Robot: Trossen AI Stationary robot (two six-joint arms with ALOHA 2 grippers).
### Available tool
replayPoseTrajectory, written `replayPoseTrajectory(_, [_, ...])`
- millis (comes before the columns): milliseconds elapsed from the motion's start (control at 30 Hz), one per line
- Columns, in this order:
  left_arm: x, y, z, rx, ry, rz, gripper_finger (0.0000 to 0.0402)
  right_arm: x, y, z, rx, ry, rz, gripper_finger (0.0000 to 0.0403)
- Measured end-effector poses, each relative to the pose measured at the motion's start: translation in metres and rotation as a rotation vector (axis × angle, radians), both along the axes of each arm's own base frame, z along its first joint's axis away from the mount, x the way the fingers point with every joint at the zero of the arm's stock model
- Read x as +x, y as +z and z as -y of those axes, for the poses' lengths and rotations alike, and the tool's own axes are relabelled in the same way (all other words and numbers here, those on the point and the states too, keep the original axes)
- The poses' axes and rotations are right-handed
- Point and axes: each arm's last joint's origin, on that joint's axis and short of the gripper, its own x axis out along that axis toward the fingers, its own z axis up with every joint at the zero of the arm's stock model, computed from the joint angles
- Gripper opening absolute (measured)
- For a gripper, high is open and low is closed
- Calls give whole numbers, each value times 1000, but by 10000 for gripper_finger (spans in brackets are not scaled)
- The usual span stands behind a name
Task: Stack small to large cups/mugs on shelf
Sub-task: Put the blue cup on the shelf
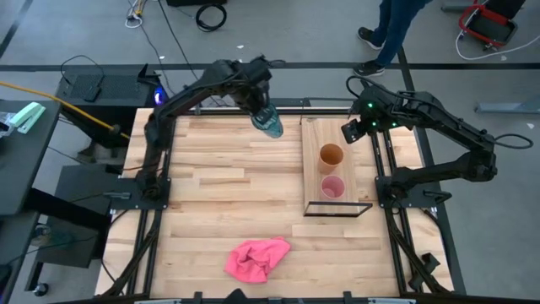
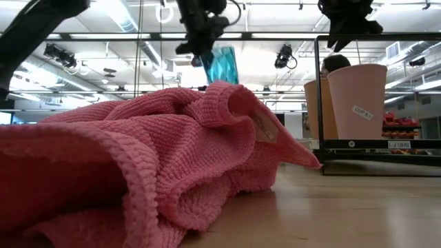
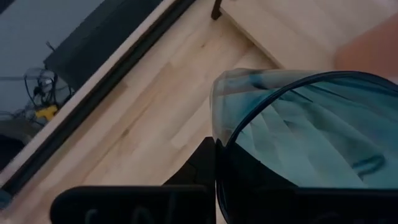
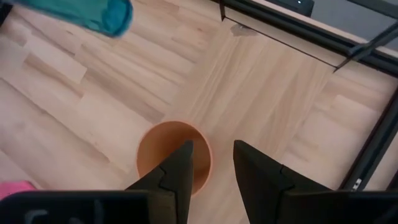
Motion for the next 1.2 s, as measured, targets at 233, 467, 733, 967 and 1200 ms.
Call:
replayPoseTrajectory(233, [26,-41,-1,-52,-66,-93,12,-1,0,4,-8,-21,-9,121])
replayPoseTrajectory(467, [49,-65,8,-66,-91,-110,12,-1,-6,23,-30,-29,-75,121])
replayPoseTrajectory(733, [65,-77,18,-67,-99,-83,12,7,-17,43,-21,-20,-154,121])
replayPoseTrajectory(967, [64,-79,13,-72,-71,-82,12,17,-23,53,-22,-7,-153,121])
replayPoseTrajectory(1200, [63,-81,10,-74,-48,-94,12,22,-23,55,-24,0,-125,121])
